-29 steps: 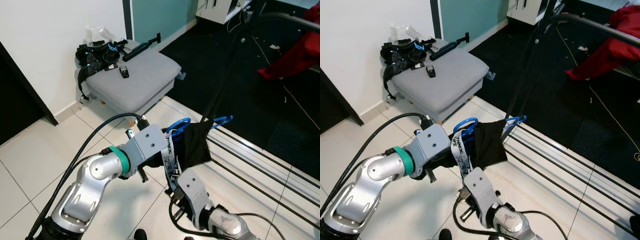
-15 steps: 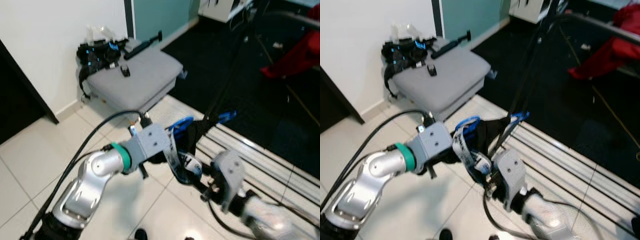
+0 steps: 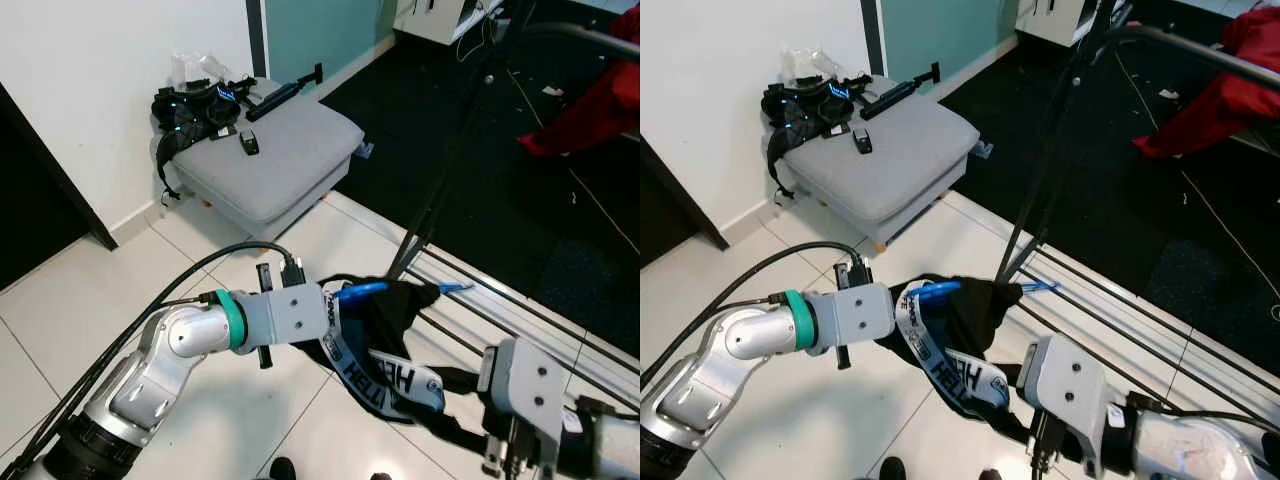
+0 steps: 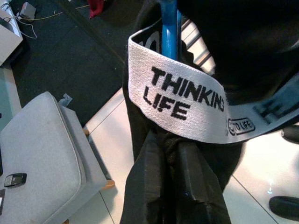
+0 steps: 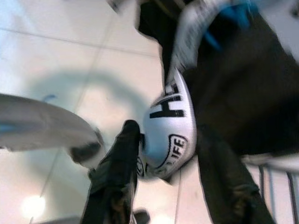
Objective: Hang hanger
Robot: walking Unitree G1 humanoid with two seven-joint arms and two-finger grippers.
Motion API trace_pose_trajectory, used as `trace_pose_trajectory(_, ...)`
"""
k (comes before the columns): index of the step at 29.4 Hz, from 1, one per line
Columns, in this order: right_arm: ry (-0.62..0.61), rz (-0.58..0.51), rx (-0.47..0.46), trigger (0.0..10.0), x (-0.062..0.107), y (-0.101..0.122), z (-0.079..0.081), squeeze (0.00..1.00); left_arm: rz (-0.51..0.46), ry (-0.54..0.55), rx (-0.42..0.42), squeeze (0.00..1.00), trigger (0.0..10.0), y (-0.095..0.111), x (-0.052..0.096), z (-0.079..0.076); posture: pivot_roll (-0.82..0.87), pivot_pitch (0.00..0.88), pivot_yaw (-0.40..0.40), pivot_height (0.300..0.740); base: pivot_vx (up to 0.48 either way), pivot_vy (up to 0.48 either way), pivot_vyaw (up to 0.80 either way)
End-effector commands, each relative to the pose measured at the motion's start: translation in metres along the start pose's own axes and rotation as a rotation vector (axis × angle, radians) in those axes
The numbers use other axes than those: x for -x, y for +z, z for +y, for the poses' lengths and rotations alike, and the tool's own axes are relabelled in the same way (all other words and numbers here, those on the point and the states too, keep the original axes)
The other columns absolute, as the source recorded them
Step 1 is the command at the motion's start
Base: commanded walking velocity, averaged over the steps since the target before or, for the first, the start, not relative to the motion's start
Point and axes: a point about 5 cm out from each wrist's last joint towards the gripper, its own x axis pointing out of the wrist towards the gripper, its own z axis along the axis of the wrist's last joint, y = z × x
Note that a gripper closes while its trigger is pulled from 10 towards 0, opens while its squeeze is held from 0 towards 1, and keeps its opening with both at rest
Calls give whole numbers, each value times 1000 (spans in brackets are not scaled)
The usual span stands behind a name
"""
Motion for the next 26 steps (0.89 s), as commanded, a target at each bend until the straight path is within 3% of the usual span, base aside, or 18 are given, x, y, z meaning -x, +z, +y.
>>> trace_pose_trajectory(1, 6, 7, -33, 10000, -2, -4, 5, 1000, -16, -24, -11, 0, 10000, 1, -2, -3, -296, 264, 99, 740, 0, 0, 0)
trace_pose_trajectory(10, 27, -65, -125, 10000, -2, 1, 13, 1000, -39, 0, -18, 0, 10000, 2, -4, 3, -291, 258, 100, 740, 0, 0, 0)
trace_pose_trajectory(12, -73, -84, -104, 10000, 4, 5, -2, 1000, -47, 3, -20, 0, 10000, 2, -5, 4, -294, 258, 100, 740, 0, 0, 0)
trace_pose_trajectory(14, -101, -88, -97, 10000, 5, 6, -5, 1000, -50, 3, -22, 0, 10000, 2, -5, 5, -294, 258, 100, 740, 0, 0, 0)
trace_pose_trajectory(15, -175, -63, -23, 10000, 12, 8, -20, 0, -68, -19, -19, 0, 10000, 4, -3, 3, -300, 257, 104, 740, 0, 0, 0)
trace_pose_trajectory(17, -175, -63, -23, 10000, 12, 8, -20, 0, -68, -19, -19, 0, 10000, 4, -3, 3, -300, 257, 104, 740, 0, 0, 0)
trace_pose_trajectory(19, -249, 1, 120, 10000, 22, 12, -39, 0, -117, -81, -28, 0, 10000, 7, 1, -1, -308, 256, 105, 740, 0, 0, 0)
trace_pose_trajectory(22, -241, 26, 180, 10000, 24, 14, -46, 0, -150, -136, -68, 0, 10000, 10, 6, -5, -312, 256, 107, 740, 0, 0, 0)
trace_pose_trajectory(24, -105, 32, 211, 10000, 16, 17, -41, 0, -201, -240, -150, 0, 10000, 12, 13, -12, -308, 250, 105, 740, 0, 0, 0)
trace_pose_trajectory(26, -36, 27, 204, 10000, 12, 18, -36, 0, -217, -271, -185, 0, 10000, 13, 15, -13, -303, 247, 103, 740, 0, 0, 0)
